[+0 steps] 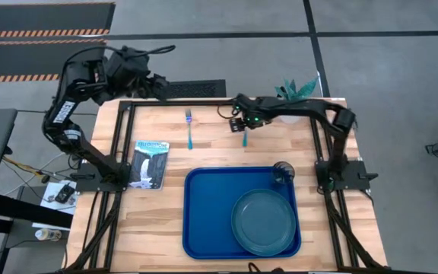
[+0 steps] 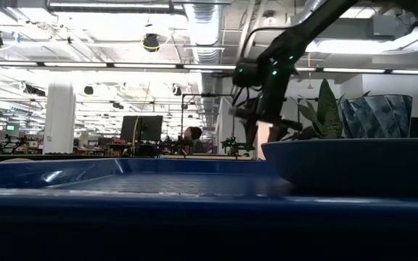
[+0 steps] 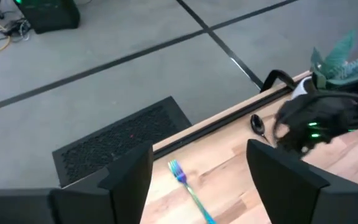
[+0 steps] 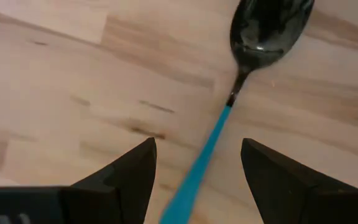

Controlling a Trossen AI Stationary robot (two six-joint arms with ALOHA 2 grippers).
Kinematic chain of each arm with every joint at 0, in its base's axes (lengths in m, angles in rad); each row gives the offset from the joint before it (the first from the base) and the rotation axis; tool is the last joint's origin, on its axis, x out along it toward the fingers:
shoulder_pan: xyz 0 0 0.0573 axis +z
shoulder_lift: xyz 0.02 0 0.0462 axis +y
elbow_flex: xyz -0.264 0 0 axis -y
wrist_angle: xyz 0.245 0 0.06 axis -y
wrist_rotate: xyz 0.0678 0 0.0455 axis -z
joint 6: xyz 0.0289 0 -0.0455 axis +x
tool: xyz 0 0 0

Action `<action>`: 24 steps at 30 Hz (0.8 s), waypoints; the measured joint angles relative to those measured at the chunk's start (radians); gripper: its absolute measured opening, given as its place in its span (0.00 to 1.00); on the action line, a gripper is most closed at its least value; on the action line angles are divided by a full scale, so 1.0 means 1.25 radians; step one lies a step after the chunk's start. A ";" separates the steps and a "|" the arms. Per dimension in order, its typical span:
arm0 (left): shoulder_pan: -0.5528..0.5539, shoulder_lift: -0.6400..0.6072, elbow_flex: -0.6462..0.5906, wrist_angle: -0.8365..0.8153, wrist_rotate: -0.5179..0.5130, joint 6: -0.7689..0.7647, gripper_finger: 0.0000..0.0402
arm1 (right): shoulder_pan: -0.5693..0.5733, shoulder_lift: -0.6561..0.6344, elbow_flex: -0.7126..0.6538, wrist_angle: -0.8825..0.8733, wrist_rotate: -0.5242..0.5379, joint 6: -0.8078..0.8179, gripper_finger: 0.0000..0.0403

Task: Pick and place plate/cup/fork/spoon on tray
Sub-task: Put the blue spoon beside the blue plate on the blue tray

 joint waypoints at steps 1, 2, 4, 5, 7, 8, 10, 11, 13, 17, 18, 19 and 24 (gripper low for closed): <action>0.000 0.001 0.000 0.000 0.000 0.005 0.62 | -0.002 0.019 0.016 -0.011 0.007 0.000 0.65; -0.001 0.001 -0.003 0.000 -0.001 0.008 0.63 | -0.003 0.036 0.029 -0.027 0.012 0.000 0.65; 0.000 0.001 -0.013 -0.001 -0.002 0.009 0.63 | -0.004 0.068 0.050 -0.068 0.015 0.004 0.65; 0.000 0.002 -0.020 0.000 -0.003 0.010 0.63 | -0.004 0.085 0.057 -0.080 0.017 0.006 0.65; 0.000 0.003 -0.027 -0.001 -0.003 0.018 0.63 | -0.004 0.110 0.062 -0.090 0.013 0.015 0.65; 0.000 0.003 -0.027 0.000 -0.004 0.024 0.63 | -0.004 0.118 0.069 -0.087 0.012 0.019 0.65; 0.000 0.003 -0.027 0.000 -0.012 0.037 0.63 | -0.003 0.133 0.078 -0.089 0.000 0.025 0.65; 0.000 0.003 -0.027 0.000 -0.018 0.040 0.63 | -0.004 0.141 0.081 -0.092 -0.009 0.027 0.64; 0.000 0.003 -0.027 0.000 -0.028 0.042 0.62 | -0.004 0.153 0.088 -0.103 -0.017 0.040 0.62; 0.000 0.003 -0.027 0.000 -0.044 0.064 0.62 | -0.004 0.157 0.089 -0.108 -0.017 0.069 0.47; 0.000 0.003 -0.027 0.000 -0.052 0.073 0.62 | -0.004 0.157 0.088 -0.110 -0.016 0.070 0.41; 0.001 0.003 -0.027 0.000 -0.059 0.081 0.62 | -0.004 0.157 0.088 -0.111 -0.014 0.072 0.35; 0.031 0.003 -0.027 0.014 -0.043 0.129 0.62 | -0.004 0.157 0.088 -0.107 -0.013 0.062 0.06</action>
